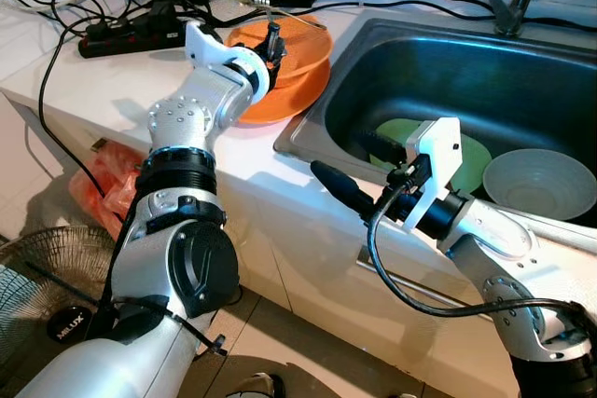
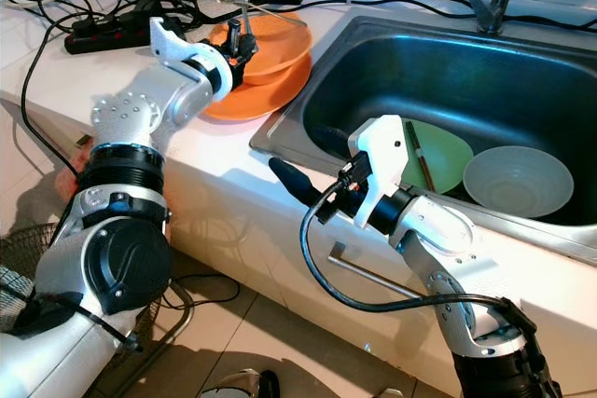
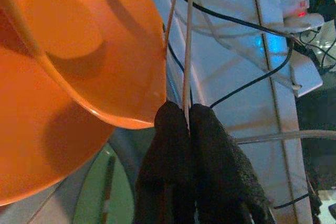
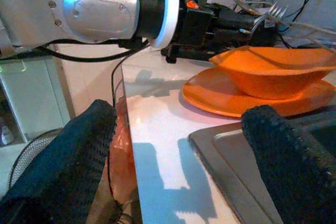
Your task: Kitchen organization
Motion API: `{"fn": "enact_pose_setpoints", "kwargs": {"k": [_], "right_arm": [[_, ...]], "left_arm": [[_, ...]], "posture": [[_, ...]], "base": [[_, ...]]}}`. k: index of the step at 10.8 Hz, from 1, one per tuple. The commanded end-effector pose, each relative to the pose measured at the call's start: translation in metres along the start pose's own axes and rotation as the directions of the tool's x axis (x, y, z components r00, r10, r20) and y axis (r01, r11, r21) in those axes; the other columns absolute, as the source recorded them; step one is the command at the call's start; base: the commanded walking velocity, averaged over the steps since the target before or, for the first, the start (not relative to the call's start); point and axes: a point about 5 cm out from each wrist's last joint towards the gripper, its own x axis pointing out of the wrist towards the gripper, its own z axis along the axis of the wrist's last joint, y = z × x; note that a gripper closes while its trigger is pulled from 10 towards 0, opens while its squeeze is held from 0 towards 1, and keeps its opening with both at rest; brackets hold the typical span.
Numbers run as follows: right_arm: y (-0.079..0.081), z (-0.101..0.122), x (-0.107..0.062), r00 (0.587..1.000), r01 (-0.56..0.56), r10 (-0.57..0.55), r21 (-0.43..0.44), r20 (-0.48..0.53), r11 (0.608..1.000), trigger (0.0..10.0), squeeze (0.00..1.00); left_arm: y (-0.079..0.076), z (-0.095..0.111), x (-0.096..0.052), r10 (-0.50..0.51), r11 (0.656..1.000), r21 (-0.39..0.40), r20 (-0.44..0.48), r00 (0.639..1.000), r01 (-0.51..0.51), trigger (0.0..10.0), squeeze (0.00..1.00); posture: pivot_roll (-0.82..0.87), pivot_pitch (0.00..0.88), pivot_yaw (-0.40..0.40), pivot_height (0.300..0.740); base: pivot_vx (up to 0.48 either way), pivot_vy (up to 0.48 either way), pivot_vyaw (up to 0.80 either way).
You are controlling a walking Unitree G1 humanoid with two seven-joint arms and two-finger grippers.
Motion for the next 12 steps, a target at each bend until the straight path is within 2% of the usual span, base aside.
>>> {"fn": "enact_pose_setpoints", "kwargs": {"k": [1, 3, 7, 8, 12], "right_arm": [[0.001, 0.002, 0.003, 1.000, -0.019, 0.019, -0.006, 0.011, 1.000, 10.0, 0.00], [0.001, -0.001, 0.003, 1.000, -0.018, 0.018, 0.001, 0.008, 1.000, 10.0, 0.00], [0.000, -0.004, 0.006, 1.000, -0.027, 0.027, 0.007, 0.010, 1.000, 10.0, 0.00], [0.000, -0.004, 0.007, 0.999, -0.029, 0.029, 0.010, 0.013, 1.000, 10.0, 0.00], [-0.001, -0.007, 0.009, 0.999, -0.027, 0.027, 0.020, 0.019, 0.999, 10.0, 0.00]], "left_arm": [[0.001, 0.011, -0.006, 0.015, 1.000, 0.018, 0.042, 0.999, -0.015, 0.7, 0.00], [0.010, 0.015, -0.011, 0.035, 0.999, 0.014, 0.061, 0.998, -0.036, 0.0, 0.00], [0.024, 0.025, -0.025, 0.085, 0.995, 0.049, 0.111, 0.990, -0.091, 0.0, 0.00], [0.023, 0.030, -0.030, 0.081, 0.988, 0.117, 0.128, 0.988, -0.097, 0.0, 0.00], [0.011, 0.050, -0.040, 0.037, 0.961, 0.261, 0.208, 0.977, -0.092, 0.0, 0.00]], "posture": [[0.02, 0.069, 0.148, 0.740], [0.02, 0.066, 0.143, 0.740], [0.05, 0.059, 0.134, 0.740], [0.05, 0.058, 0.134, 0.740], [0.06, 0.057, 0.133, 0.740]], "base": [[0.000, 0.000, 0.00], [0.000, 0.000, 0.00], [0.000, 0.000, 0.00], [0.000, 0.000, 0.00], [0.000, 0.000, 0.00]]}}
